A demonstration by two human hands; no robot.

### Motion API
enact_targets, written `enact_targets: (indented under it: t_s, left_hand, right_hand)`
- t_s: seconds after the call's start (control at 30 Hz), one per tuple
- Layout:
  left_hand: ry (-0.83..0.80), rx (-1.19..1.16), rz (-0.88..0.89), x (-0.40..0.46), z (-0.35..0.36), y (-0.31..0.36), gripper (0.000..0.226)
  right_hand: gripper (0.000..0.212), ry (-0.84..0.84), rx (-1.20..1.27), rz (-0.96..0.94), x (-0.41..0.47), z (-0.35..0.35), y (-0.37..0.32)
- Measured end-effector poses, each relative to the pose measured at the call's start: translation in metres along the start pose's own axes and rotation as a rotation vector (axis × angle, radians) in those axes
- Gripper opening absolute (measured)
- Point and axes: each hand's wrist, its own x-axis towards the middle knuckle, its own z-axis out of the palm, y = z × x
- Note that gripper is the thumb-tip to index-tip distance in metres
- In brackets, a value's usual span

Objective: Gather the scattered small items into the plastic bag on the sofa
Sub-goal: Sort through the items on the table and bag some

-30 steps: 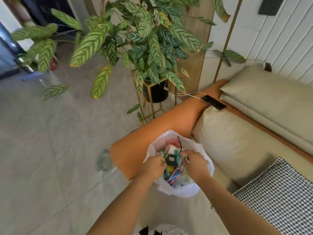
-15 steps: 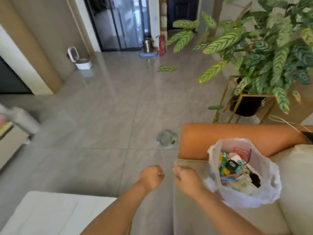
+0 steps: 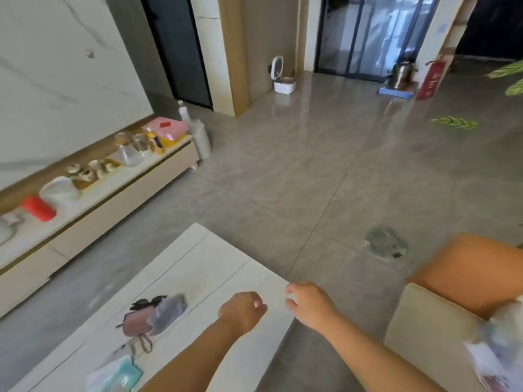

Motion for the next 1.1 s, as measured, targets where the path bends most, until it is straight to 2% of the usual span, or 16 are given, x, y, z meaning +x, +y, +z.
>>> enact_targets:
  t_s: [0.23,0.43,0.8,0.97,1.1]
  left_hand:
    - [0.047,-0.137,-0.231,-0.061,-0.003,-0.134,0.032]
    - [0.118,-0.283,-0.437,-0.113,0.016,-0.205,0.034]
    - [0.172,-0.616,-0.913,-0.185,0.079,-0.252,0.028]
    - [0.207,-0.699,-1.041,-0.197,0.114,-0.266,0.026]
    - [0.177,-0.745,-1.061,-0.2,0.139,-0.281,0.031]
  right_hand:
    - [0.038,-0.174,-0.095,-0.192,0.004,0.064,-0.112]
    - [0.037,-0.33,-0.171,-0.374,0.001,0.099,-0.175]
    - [0.034,-0.588,-0.215,-0.596,0.017,0.171,-0.218]
    - [0.033,-0.681,-0.208,-0.629,0.017,0.219,-0.226]
    - [0.032,-0.708,-0.219,-0.611,0.009,0.259,-0.228]
